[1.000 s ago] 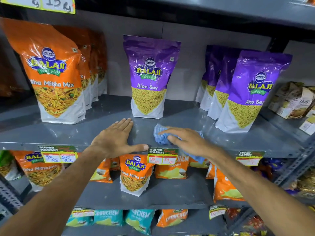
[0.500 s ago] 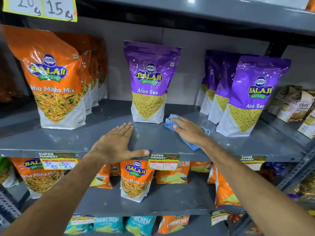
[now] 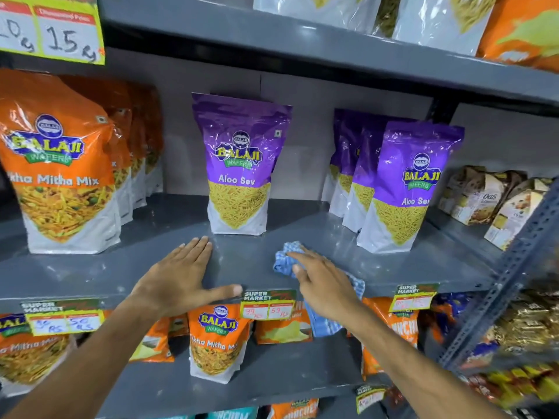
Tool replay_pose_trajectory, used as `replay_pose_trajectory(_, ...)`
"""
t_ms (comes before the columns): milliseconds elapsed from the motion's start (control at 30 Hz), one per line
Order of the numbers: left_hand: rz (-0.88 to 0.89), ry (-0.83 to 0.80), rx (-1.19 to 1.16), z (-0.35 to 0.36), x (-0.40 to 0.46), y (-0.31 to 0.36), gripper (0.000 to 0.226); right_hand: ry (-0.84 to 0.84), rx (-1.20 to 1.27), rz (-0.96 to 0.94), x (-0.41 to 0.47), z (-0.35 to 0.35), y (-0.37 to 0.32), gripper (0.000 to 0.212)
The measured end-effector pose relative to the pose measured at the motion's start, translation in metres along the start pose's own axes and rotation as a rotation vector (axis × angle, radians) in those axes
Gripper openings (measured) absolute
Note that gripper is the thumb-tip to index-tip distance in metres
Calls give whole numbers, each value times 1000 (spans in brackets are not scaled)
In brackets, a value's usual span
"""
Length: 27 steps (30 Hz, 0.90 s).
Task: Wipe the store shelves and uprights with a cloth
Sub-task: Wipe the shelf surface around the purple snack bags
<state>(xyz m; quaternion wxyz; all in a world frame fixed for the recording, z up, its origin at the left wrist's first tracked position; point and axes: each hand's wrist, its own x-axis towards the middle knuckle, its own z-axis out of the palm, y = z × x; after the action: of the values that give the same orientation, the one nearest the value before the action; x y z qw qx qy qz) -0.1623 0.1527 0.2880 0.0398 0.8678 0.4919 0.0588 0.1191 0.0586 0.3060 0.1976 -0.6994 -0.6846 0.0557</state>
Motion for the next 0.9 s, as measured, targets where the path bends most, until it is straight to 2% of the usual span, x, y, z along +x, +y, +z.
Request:
replay_pose_trajectory(167, 8, 6, 3, 1, 1, -2, 143, 42, -93, 220, 109, 11, 36, 47)
replay_pose_trajectory(300, -1, 2, 5, 0, 3, -4, 140, 75, -107, 371, 181, 20, 52, 58)
replay_pose_trajectory(367, -1, -2, 17, 0, 3, -4, 140, 96, -143, 384, 210, 27, 60, 61)
replay_pose_trajectory(633, -18, 2, 27, -3, 3, -2, 138, 85, -122, 369, 285, 33, 70, 51)
replay_pose_trajectory(900, 8, -12, 32, -12, 2, 3, 134, 159, -136, 423, 284, 34, 68, 44)
